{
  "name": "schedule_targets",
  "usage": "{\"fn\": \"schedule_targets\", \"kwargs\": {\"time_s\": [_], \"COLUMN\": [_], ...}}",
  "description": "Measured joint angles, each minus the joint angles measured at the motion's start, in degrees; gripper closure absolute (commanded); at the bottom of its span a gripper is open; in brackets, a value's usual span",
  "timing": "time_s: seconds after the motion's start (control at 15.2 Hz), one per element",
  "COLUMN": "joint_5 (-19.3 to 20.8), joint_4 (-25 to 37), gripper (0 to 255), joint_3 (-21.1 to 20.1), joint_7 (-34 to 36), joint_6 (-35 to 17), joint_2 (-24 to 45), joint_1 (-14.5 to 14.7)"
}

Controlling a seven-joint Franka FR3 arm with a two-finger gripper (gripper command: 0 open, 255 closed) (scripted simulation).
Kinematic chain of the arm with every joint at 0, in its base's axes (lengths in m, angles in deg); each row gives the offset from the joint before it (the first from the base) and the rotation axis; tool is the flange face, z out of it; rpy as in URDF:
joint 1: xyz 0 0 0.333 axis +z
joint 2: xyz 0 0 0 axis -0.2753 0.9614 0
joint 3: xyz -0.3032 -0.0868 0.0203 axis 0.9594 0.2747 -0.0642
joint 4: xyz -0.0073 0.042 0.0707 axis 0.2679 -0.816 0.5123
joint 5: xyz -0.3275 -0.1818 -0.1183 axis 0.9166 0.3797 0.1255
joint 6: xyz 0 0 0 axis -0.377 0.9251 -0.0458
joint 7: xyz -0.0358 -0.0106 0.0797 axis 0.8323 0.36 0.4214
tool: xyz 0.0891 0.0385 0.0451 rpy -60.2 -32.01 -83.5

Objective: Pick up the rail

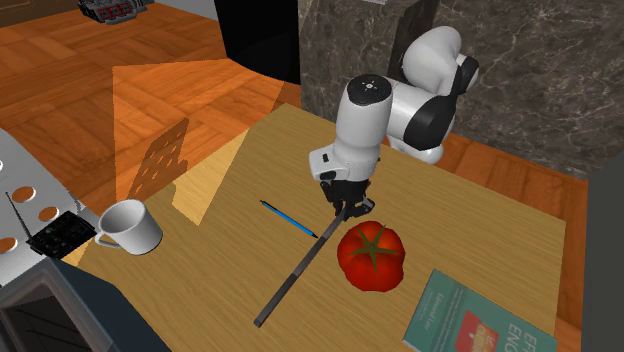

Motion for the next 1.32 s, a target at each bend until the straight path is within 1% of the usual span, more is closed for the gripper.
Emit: {"fn": "schedule_targets", "kwargs": {"time_s": [0.53,1.12,1.32], "joint_5": [-0.01,0.93,1.58], "joint_4": [0.28,9.64,14.04], "gripper": [255,255,255], "joint_3": [-0.01,-0.42,-0.69], "joint_7": [-0.01,0.59,0.93], "joint_6": [0.28,7.43,10.37], "joint_2": [-0.03,2.40,3.99], "joint_1": [0.00,0.32,0.58]}}
